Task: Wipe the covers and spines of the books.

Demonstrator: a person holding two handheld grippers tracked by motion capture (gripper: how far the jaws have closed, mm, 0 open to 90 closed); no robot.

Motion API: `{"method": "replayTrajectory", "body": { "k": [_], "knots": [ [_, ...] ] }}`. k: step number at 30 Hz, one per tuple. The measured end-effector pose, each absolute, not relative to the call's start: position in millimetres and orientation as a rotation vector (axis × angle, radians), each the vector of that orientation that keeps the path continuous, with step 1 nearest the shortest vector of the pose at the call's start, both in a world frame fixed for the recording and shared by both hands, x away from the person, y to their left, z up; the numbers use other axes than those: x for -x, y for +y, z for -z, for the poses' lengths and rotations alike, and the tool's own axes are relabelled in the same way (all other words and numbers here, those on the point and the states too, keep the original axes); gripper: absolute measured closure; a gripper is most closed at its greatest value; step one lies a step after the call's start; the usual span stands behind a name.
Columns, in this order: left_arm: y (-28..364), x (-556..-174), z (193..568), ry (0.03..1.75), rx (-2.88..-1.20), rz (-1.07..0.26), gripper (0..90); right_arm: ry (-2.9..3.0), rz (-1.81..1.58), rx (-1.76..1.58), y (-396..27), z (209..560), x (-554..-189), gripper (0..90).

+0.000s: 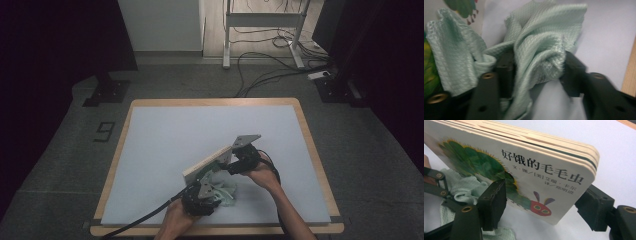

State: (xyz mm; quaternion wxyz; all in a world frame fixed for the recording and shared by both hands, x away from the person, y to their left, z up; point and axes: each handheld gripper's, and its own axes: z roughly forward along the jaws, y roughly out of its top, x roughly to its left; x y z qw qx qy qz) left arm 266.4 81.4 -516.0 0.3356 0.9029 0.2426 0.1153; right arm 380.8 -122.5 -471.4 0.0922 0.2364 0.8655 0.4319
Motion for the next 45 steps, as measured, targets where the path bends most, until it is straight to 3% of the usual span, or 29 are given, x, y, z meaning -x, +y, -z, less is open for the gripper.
{"method": "replayTrajectory", "body": {
  "k": [3,7,19,30,45],
  "knots": [
    [85,-266,517,0.651,-2.337,-0.316,69.1,2.566,-1.285,-0.704,-123,472,-381,27.2],
    [90,-263,514,0.651,-2.340,-0.297,74.1,2.562,-1.290,-0.707,-123,472,-380,27.6],
    [143,-240,505,0.706,-2.361,-0.269,73.9,2.551,-1.315,-0.716,-125,473,-379,28.0],
    [203,-241,495,0.856,-2.307,-0.347,73.5,2.549,-1.310,-0.717,-125,473,-379,28.0],
    [187,-268,512,0.837,-2.277,-0.310,72.1,2.542,-1.316,-0.720,-126,474,-378,28.0]
  ]
}}
